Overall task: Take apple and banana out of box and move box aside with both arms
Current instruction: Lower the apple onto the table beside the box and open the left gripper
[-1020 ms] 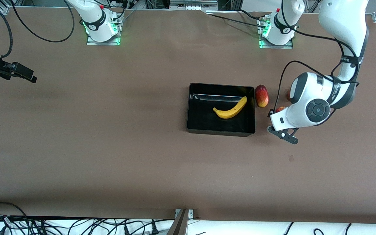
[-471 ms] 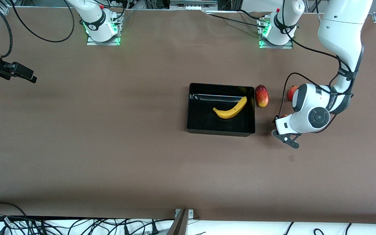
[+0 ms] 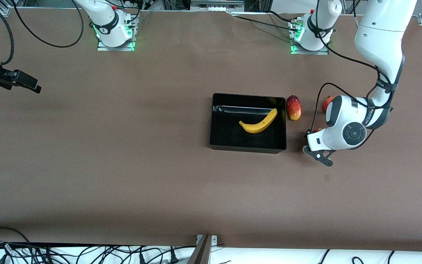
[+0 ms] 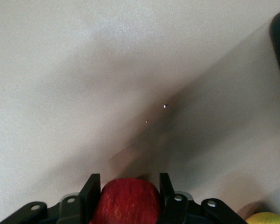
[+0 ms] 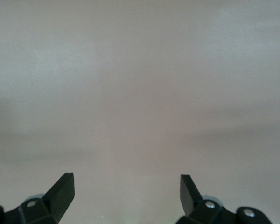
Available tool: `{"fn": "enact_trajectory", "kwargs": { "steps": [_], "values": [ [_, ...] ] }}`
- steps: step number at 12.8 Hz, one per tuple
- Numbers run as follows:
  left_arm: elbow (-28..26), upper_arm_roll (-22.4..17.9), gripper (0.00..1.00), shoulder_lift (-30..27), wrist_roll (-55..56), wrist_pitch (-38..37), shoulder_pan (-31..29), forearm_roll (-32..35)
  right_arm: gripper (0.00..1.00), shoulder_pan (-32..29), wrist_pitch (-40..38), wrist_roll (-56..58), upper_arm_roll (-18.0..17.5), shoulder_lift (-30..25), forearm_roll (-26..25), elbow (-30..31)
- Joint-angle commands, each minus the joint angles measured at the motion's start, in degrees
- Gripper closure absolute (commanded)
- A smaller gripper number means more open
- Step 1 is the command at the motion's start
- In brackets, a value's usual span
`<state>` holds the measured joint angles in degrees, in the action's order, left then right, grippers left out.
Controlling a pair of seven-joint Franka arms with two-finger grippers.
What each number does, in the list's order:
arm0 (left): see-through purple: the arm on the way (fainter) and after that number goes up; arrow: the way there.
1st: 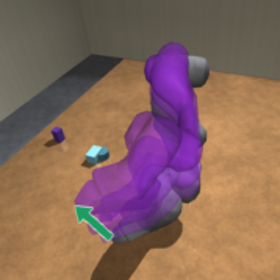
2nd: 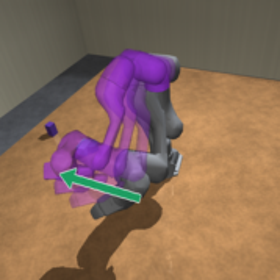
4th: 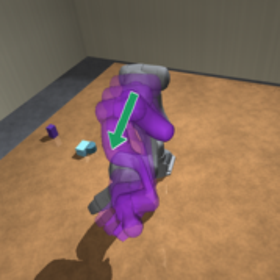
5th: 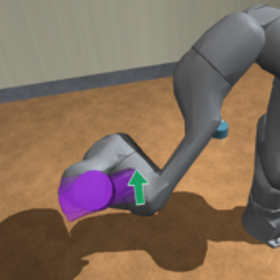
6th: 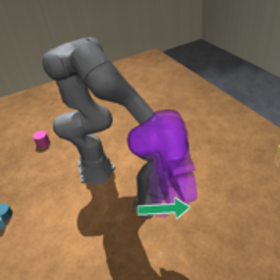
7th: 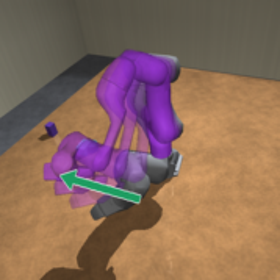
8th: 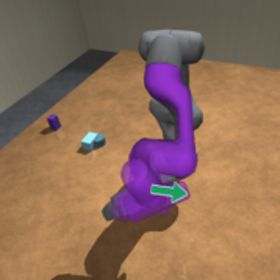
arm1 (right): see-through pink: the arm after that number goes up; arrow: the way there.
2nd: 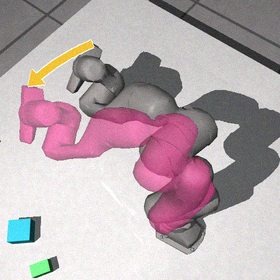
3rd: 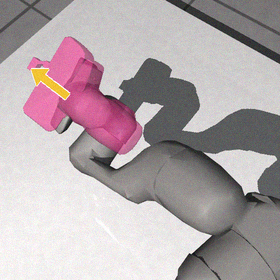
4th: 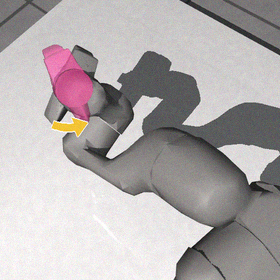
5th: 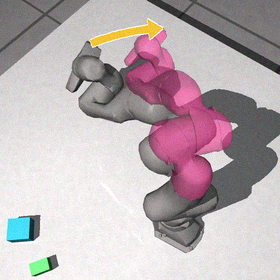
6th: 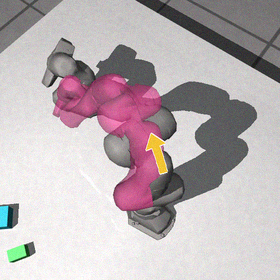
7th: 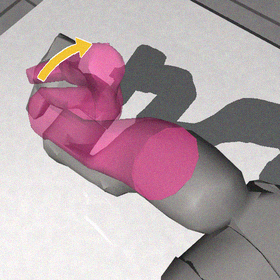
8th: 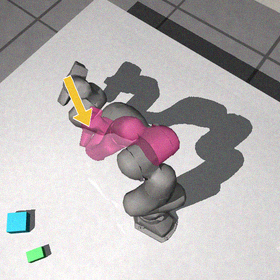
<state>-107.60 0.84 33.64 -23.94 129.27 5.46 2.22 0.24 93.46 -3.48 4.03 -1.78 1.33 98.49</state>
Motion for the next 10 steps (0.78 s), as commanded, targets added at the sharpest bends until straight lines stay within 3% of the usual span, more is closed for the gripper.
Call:
{"fn": "enact_trajectory", "kwargs": {
  "steps": [1, 5, 8, 10],
  "values": [
    [-0.1, -0.1, 0.00, -0.5, -0.5, 0.0, 0.2, 0.8, 0.00, 0.0, -0.8, -0.4, 0.2, 0.3, -0.2, -0.8],
    [0.6, 0.2, 0.00, -9.0, 0.1, -8.3, 1.9, 0.0, 0.00, 0.1, -0.8, -0.4, 0.2, 0.3, -0.2, -0.8],
    [0.4, 0.3, 0.00, -16.1, 4.0, -14.8, 7.1, -4.1, 0.00, 0.0, -0.8, -0.4, 0.2, 0.3, -0.2, -0.8],
    [-0.2, 0.3, 0.00, -17.6, 9.3, -15.9, 11.7, -4.3, 0.00, 0.1, -0.8, -0.4, 0.1, 0.3, -0.2, -0.8]
  ]
}}
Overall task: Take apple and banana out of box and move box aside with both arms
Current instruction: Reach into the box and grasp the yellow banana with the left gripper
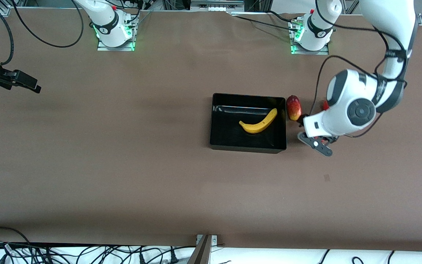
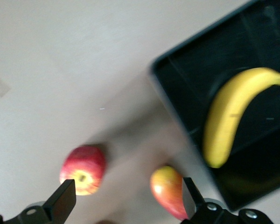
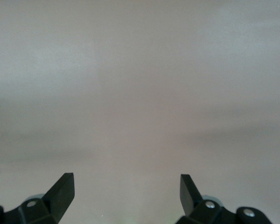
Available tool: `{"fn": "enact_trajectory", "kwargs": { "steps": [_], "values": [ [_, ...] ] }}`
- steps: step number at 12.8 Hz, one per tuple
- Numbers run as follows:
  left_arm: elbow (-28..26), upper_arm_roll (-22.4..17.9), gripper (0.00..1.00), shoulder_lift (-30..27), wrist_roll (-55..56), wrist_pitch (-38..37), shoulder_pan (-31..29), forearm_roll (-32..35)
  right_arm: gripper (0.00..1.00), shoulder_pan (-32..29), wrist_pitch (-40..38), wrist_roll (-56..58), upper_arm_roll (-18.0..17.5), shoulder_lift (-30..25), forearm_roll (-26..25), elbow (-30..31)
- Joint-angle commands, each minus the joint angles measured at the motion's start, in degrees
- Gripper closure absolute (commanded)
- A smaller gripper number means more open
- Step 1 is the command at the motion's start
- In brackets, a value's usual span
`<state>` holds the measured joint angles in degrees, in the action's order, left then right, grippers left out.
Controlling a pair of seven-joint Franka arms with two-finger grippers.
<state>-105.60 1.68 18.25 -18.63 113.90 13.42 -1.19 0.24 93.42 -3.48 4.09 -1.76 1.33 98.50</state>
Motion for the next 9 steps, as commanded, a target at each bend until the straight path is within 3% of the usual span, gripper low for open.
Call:
{"fn": "enact_trajectory", "kwargs": {
  "steps": [1, 7, 9],
  "values": [
    [-2.8, -0.4, 0.00, -2.0, 6.5, -0.1, 6.0, -1.4, 0.00, 0.0, -0.8, -0.4, 0.1, 0.3, -0.2, -0.8],
    [-10.5, -0.3, 0.00, 2.7, 9.0, 13.6, 13.4, -3.7, 0.00, 0.0, -0.8, -0.4, 0.1, 0.3, -0.2, -0.8],
    [-10.9, -0.3, 0.00, 5.6, 8.5, 14.6, 14.9, -3.6, 0.00, 0.0, -0.8, -0.4, 0.1, 0.3, -0.2, -0.8]
  ]
}}
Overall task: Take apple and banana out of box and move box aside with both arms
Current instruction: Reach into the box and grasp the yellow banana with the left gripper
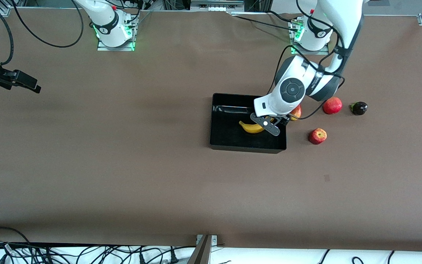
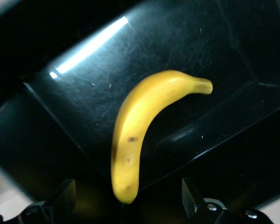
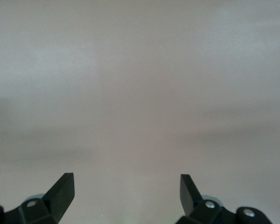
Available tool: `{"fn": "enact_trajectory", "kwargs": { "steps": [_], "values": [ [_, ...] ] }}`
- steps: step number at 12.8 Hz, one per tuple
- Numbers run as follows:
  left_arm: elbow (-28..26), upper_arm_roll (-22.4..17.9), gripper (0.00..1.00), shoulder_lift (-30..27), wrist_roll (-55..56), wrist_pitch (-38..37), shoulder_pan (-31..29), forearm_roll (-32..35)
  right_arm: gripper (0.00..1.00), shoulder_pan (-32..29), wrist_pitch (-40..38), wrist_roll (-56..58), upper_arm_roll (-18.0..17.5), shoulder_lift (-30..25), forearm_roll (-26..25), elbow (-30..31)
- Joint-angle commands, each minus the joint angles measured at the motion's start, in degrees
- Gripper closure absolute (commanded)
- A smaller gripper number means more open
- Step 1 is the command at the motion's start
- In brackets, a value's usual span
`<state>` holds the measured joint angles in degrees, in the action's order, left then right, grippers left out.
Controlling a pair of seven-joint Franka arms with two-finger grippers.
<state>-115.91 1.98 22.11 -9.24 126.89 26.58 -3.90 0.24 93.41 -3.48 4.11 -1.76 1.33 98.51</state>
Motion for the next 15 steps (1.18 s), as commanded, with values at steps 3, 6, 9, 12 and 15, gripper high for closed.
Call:
{"fn": "enact_trajectory", "kwargs": {
  "steps": [3, 6, 9, 12, 15],
  "values": [
    [-0.4, -0.6, 0.00, 4.3, -1.0, 6.3, 2.0, -0.1, 0.00, 0.0, -0.8, -0.4, 0.1, 0.3, -0.2, -0.8],
    [-0.2, -0.6, 0.00, 6.4, -4.0, 10.1, 2.0, -0.1, 0.00, 0.0, -0.8, -0.4, 0.1, 0.3, -0.2, -0.8],
    [-0.4, -0.6, 0.00, 9.7, -6.4, 15.4, 2.0, -0.1, 0.00, 0.0, -0.8, -0.4, 0.1, 0.3, -0.2, -0.8],
    [-0.4, -0.6, 0.00, 11.1, -6.4, 17.4, 2.0, -0.1, 0.00, 0.0, -0.8, -0.4, 0.1, 0.3, -0.2, -0.8],
    [-0.2, -0.6, 0.75, 11.0, -6.5, 17.3, 2.0, -0.1, 0.00, 0.1, -0.8, -0.5, 0.1, 0.3, -0.2, -0.8]
  ]
}}
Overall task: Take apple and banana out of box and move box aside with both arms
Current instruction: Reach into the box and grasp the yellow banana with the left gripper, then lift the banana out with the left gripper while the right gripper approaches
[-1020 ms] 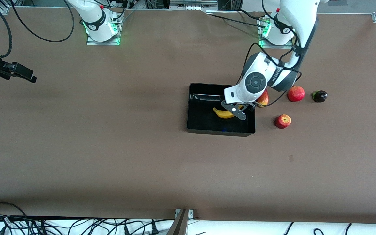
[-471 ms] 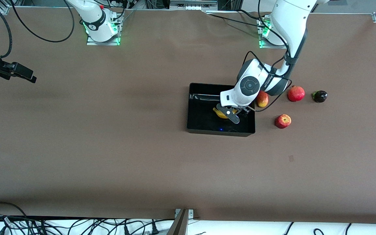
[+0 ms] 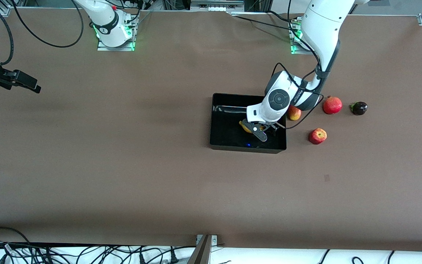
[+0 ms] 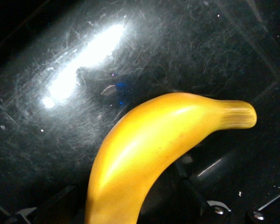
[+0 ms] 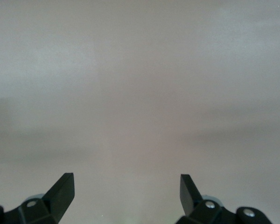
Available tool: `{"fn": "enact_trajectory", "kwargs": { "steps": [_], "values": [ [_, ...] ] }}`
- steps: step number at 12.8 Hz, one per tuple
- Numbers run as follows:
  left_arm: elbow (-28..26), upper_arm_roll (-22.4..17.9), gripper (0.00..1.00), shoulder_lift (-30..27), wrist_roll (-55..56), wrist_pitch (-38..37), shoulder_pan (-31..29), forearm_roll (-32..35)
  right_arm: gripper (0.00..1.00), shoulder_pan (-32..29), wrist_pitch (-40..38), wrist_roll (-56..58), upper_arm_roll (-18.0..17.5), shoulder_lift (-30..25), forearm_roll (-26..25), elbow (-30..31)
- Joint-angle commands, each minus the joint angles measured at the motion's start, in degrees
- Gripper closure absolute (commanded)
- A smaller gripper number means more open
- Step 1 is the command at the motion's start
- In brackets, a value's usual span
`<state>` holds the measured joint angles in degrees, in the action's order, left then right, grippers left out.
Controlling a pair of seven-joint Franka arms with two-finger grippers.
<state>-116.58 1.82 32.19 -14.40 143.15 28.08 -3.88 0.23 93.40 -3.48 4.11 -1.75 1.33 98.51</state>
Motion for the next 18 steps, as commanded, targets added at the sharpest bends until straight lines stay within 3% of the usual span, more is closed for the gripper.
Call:
{"fn": "enact_trajectory", "kwargs": {
  "steps": [1, 7, 12, 18],
  "values": [
    [0.6, -0.4, 1.00, 0.9, -1.3, 0.8, 0.5, -0.1, 0.00, 0.0, -0.8, -0.4, 0.1, 0.3, -0.2, -0.8],
    [0.8, -0.4, 1.00, -1.9, -1.1, -1.3, 0.4, -0.1, 0.00, 0.0, -0.8, -0.4, 0.1, 0.3, -0.2, -0.8],
    [2.2, -0.2, 1.00, -8.4, -1.1, -11.8, -0.6, -1.0, 0.00, 0.0, -0.8, -0.4, 0.1, 0.3, -0.2, -0.8],
    [6.2, 1.0, 1.00, -15.7, -1.6, -26.7, -7.6, -3.5, 0.00, 0.0, -0.8, -0.4, 0.1, 0.3, -0.2, -0.8]
  ]
}}
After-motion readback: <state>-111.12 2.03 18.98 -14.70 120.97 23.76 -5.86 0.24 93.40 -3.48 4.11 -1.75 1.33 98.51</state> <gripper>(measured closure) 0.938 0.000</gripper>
